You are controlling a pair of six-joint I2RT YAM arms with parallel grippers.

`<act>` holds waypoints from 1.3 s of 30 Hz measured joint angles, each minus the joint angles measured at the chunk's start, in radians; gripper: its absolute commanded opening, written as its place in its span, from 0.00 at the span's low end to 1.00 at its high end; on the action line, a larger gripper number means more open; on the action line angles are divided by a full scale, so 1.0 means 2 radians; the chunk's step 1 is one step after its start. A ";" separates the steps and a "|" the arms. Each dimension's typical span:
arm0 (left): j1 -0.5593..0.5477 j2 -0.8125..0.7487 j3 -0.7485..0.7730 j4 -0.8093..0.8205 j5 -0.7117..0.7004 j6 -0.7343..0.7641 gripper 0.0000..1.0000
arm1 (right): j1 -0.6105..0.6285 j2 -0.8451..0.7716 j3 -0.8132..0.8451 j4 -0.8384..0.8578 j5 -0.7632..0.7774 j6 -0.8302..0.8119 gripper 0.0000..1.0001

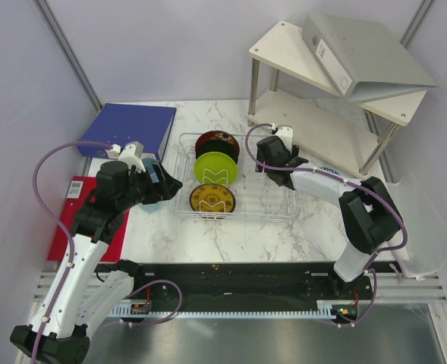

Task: Unload the mixed dishes from the dish rack

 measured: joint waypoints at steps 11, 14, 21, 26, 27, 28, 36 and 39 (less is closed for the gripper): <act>-0.002 -0.004 -0.001 0.000 0.000 0.000 0.88 | -0.013 0.032 0.041 0.002 0.026 -0.006 0.86; -0.002 -0.004 -0.002 0.001 0.000 0.000 0.88 | -0.017 0.049 0.047 0.007 0.026 -0.007 0.81; -0.002 -0.004 -0.007 0.000 0.000 0.000 0.88 | -0.023 0.070 0.044 0.008 0.025 -0.006 0.50; -0.002 -0.002 -0.008 0.000 0.000 0.000 0.88 | -0.023 0.064 0.035 0.019 0.022 -0.007 0.40; -0.002 -0.002 -0.008 0.000 0.000 0.000 0.88 | -0.023 0.062 0.032 0.022 0.022 -0.007 0.39; -0.002 -0.001 -0.008 0.000 0.000 0.000 0.88 | -0.023 0.059 0.029 0.023 0.021 -0.007 0.38; -0.002 0.005 -0.009 0.005 0.000 0.000 0.88 | -0.015 0.008 0.003 0.000 -0.001 0.000 0.37; -0.003 0.008 -0.009 0.007 -0.001 0.000 0.88 | -0.010 -0.023 0.002 -0.015 -0.005 0.000 0.34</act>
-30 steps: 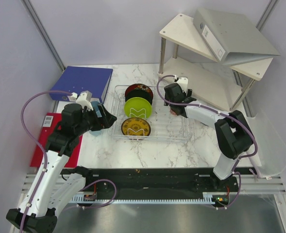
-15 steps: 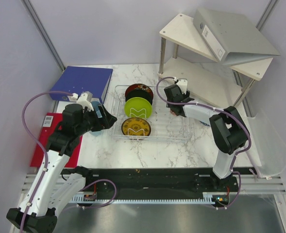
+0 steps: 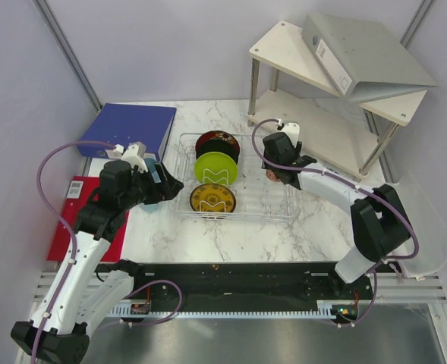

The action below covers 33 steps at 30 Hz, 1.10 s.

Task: Unload the mixed dishes from the dish rack

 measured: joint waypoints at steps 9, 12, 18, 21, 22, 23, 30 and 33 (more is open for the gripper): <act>-0.002 0.006 0.000 0.004 0.000 0.000 0.87 | 0.011 -0.111 0.000 -0.014 -0.043 0.002 0.00; -0.002 0.009 0.000 0.007 0.001 -0.002 0.87 | 0.011 -0.140 -0.017 0.010 -0.096 0.013 0.00; -0.002 0.007 -0.014 0.049 0.042 -0.029 0.86 | 0.011 -0.218 -0.153 0.174 -0.250 0.103 0.00; -0.003 -0.007 -0.042 0.092 0.075 -0.056 0.86 | 0.010 -0.223 -0.213 0.301 -0.315 0.182 0.00; -0.004 -0.015 -0.054 0.109 0.085 -0.067 0.86 | 0.010 -0.219 -0.226 0.340 -0.331 0.208 0.00; -0.005 -0.024 -0.066 0.128 0.097 -0.078 0.86 | 0.010 -0.211 -0.237 0.387 -0.347 0.236 0.00; -0.023 -0.046 -0.122 0.262 0.140 -0.159 0.86 | 0.019 -0.131 -0.247 0.635 -0.407 0.379 0.00; -0.055 -0.032 -0.124 0.301 0.133 -0.175 0.86 | 0.037 -0.118 -0.246 0.673 -0.413 0.396 0.00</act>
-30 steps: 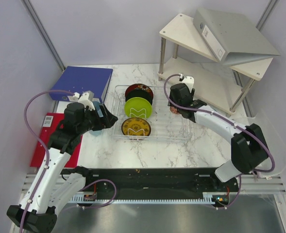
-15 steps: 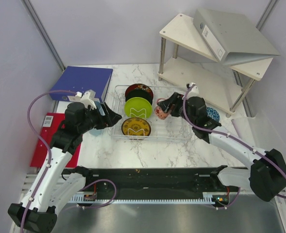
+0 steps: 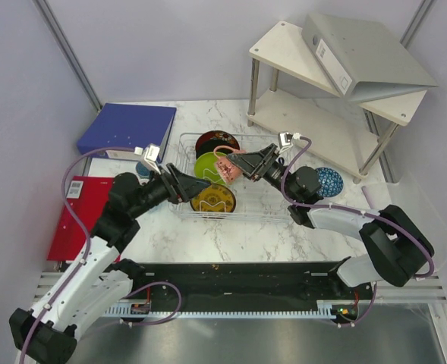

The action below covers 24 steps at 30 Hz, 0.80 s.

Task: Unload the mixed dishes from the dish rack

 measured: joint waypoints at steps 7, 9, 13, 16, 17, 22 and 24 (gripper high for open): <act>-0.098 0.045 0.013 0.050 -0.047 -0.002 0.84 | 0.031 0.006 0.020 0.019 -0.011 0.001 0.00; -0.108 0.055 0.017 0.060 -0.060 -0.002 0.84 | 0.032 0.009 0.023 0.019 -0.011 0.001 0.00; -0.125 0.059 0.017 0.073 -0.082 -0.002 0.84 | 0.033 0.009 0.023 0.016 -0.011 -0.005 0.00; -0.130 0.055 0.017 0.078 -0.094 -0.002 0.84 | 0.033 0.009 0.023 0.008 -0.009 -0.015 0.00; -0.130 0.051 0.017 0.080 -0.097 -0.002 0.84 | 0.033 0.009 0.023 0.005 -0.009 -0.018 0.00; -0.132 0.046 0.018 0.092 -0.108 0.000 0.80 | 0.038 0.020 0.023 0.004 -0.007 -0.022 0.00; -0.134 0.051 0.018 0.101 -0.107 0.000 0.77 | 0.044 0.028 0.023 0.003 -0.007 -0.023 0.00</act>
